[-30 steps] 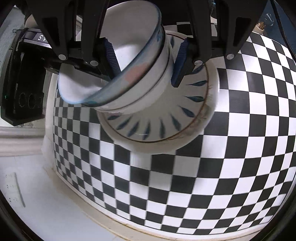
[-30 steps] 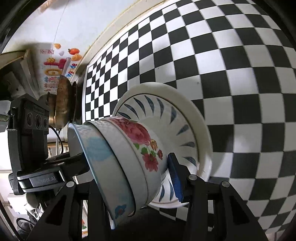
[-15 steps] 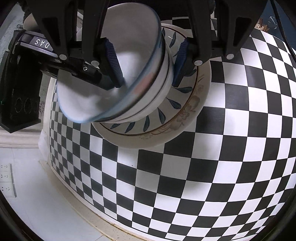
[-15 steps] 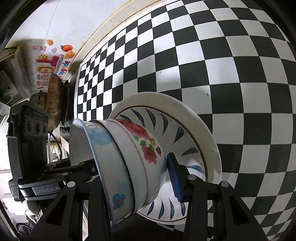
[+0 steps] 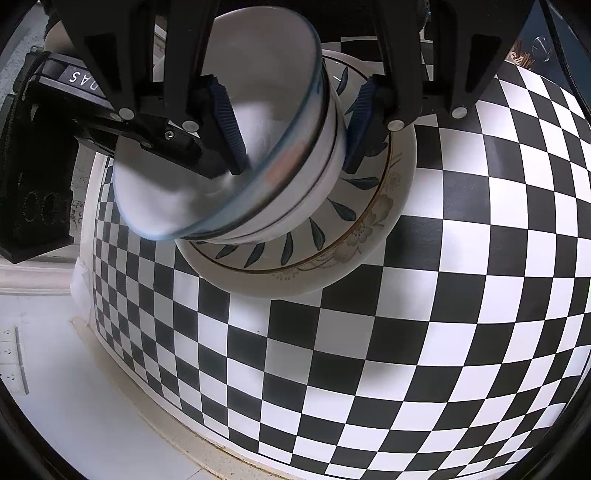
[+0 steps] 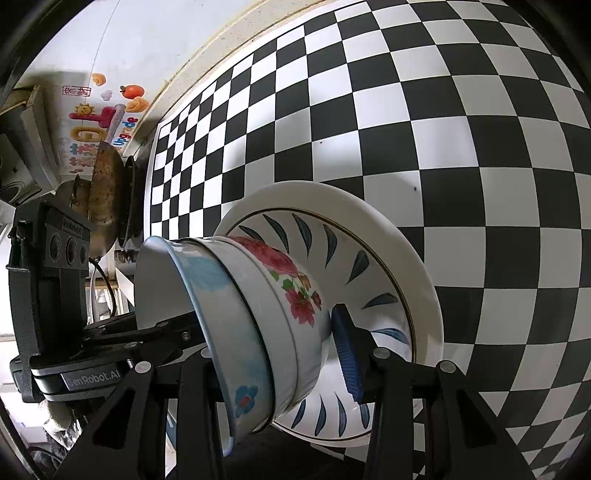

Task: Organize plates and bowls

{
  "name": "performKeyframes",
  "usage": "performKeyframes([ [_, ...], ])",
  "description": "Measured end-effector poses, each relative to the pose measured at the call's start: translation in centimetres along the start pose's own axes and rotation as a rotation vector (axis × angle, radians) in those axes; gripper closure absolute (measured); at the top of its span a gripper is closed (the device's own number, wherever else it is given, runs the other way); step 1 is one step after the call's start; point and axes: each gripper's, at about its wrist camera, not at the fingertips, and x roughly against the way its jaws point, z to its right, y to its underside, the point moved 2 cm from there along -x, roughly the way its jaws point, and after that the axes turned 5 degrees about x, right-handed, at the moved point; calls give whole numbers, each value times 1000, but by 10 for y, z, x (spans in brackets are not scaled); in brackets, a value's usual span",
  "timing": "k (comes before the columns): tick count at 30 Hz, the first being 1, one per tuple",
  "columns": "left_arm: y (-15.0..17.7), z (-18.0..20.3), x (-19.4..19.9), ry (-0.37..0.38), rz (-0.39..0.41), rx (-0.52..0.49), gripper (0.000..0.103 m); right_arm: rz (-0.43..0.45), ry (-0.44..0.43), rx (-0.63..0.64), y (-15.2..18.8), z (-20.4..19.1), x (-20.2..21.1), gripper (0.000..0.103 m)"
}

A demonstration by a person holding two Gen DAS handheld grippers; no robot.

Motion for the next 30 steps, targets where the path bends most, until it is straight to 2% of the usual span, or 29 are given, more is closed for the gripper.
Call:
performKeyframes([
  [12, 4, 1, 4, -18, 18, -12, 53, 14, 8, -8, 1, 0, 9, 59],
  [17, 12, 5, 30, -80, 111, -43, 53, 49, 48, 3, 6, -5, 25, 59],
  [23, 30, 2, 71, -158, 252, -74, 50, 141, 177, 64, 26, -28, 67, 59],
  [24, 33, 2, 76, -168, 272, -79, 50, 157, 203, 74, 32, -34, 75, 56],
  [26, 40, 2, 88, -187, 312, -100, 46, 184, 246, 87, 40, -42, 86, 39],
  [27, 44, 2, 92, -185, 326, -107, 38, 200, 273, 93, 45, -48, 91, 26],
  [28, 48, 2, 99, -184, 345, -119, 31, 216, 298, 97, 50, -52, 96, 22],
  [30, 55, 5, 106, -199, 374, -137, 22, 255, 357, 100, 61, -62, 107, 20],
])
